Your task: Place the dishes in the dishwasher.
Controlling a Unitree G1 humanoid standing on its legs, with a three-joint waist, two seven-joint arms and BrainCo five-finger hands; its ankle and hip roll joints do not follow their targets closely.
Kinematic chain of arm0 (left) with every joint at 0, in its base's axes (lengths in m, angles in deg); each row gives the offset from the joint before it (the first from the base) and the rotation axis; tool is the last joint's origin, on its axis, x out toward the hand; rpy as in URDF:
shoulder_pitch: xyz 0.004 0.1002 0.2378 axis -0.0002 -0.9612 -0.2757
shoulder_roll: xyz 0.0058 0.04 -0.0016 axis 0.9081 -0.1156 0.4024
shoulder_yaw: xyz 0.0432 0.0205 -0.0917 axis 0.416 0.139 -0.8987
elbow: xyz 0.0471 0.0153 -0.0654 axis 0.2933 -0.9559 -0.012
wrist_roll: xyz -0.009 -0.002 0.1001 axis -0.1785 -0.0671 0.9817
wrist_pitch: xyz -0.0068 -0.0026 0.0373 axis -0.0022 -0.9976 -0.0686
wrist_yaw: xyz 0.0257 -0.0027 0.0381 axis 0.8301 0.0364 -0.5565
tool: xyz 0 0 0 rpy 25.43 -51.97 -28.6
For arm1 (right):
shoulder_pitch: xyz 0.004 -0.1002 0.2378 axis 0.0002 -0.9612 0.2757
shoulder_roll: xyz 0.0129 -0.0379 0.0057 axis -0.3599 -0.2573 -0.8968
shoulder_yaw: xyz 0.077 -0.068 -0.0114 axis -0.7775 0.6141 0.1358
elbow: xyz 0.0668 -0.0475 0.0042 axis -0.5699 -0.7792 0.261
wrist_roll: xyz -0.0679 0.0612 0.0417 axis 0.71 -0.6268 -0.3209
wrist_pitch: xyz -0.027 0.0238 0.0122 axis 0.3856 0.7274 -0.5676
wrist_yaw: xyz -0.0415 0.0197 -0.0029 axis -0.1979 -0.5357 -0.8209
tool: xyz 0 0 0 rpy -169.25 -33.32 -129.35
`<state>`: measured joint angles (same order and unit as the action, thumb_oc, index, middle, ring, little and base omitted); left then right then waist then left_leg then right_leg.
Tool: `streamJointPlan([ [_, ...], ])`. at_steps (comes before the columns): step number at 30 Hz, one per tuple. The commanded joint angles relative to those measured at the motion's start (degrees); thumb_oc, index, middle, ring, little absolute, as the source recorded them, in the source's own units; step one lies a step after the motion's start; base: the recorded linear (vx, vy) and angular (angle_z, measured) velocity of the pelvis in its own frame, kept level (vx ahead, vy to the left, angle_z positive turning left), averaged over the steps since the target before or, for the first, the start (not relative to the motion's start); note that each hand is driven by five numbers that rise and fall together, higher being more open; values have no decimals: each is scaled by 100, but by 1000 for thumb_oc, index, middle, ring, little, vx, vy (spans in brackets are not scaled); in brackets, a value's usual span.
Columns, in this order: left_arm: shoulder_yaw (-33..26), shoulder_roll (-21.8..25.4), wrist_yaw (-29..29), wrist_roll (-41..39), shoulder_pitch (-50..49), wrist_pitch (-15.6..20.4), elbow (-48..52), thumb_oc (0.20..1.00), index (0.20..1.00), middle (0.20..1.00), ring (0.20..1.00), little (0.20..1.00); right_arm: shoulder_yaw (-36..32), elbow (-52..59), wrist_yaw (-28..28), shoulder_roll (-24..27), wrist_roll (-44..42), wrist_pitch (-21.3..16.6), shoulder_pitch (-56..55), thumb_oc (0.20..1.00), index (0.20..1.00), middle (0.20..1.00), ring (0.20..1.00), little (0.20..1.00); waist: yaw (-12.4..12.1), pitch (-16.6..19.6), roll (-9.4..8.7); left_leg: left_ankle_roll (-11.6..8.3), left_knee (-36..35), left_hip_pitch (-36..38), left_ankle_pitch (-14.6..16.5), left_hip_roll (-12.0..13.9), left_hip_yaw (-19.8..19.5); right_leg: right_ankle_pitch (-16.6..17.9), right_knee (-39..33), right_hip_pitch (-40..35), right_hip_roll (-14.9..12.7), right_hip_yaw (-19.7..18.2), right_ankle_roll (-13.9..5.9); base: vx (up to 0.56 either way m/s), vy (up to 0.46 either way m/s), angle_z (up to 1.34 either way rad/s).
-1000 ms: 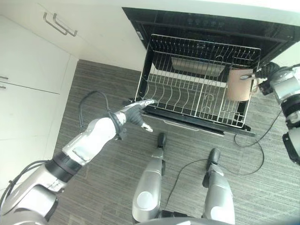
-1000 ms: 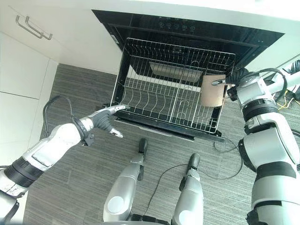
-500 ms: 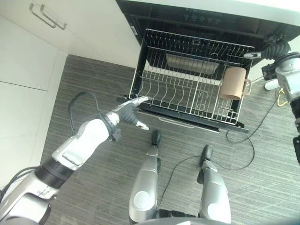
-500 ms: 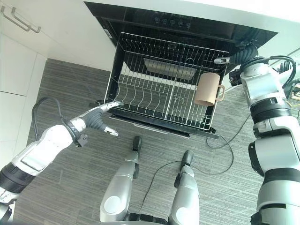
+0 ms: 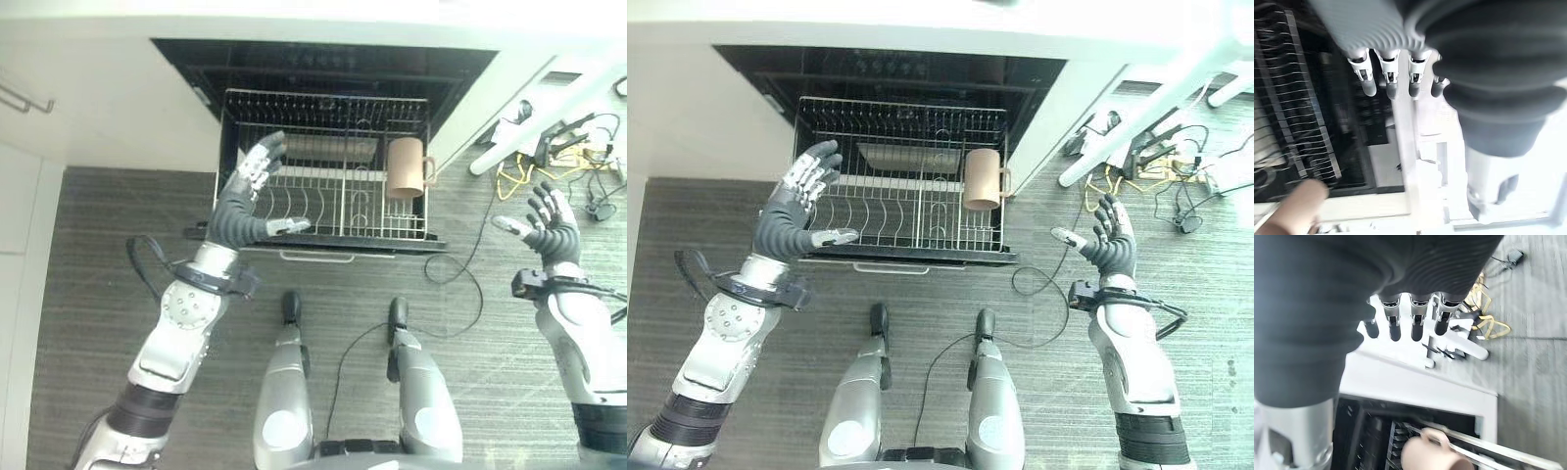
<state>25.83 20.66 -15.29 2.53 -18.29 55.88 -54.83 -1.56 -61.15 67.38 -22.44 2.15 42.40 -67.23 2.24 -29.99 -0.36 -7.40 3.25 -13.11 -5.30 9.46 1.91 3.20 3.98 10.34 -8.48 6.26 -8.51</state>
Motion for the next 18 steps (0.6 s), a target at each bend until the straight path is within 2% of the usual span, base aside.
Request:
streamJointPlan([
  [1,-105,71,35,-288,-114,662,317,1000,1000,1000,1000,1000,-209,211,257,114,-39,-837,262,1000,1000,1000,1000,1000,-81,820,-83,468,-26,420,1040,-215,147,-1042,340,-199,208,-49,142,44,-58,-13],
  [6,-242,-128,-120,-386,-314,782,372,1000,1000,1000,1000,1000,-225,599,652,15,68,-1342,-13,1000,1000,1000,1000,1000,-11,1401,-77,387,-497,928,865,-105,237,-938,-75,-665,229,-165,120,39,-24,-9],
  [10,-260,-240,-295,-423,-310,946,334,1000,1000,1000,1000,1000,-174,680,916,39,2,-1598,-45,1000,1000,1000,1000,1000,20,1780,-66,303,-783,1213,737,1,353,-808,-390,-944,179,-119,87,-9,14,-5],
  [13,-299,-311,-513,-377,-301,1136,316,1000,1000,1000,1000,1000,-172,773,1096,52,-24,-1856,-80,1000,1000,1000,1000,1000,85,2037,-59,246,-825,1331,696,81,486,-519,-857,-1172,66,-13,23,-53,61,-4],
  [18,-425,-387,-590,-387,-405,1155,285,1000,1000,1000,1000,1000,-190,941,1366,26,-55,-1874,-245,1000,1000,1000,1000,1000,108,2301,-12,188,-825,1509,770,137,631,-554,-898,-1337,-45,134,-23,5,68,-2],
])
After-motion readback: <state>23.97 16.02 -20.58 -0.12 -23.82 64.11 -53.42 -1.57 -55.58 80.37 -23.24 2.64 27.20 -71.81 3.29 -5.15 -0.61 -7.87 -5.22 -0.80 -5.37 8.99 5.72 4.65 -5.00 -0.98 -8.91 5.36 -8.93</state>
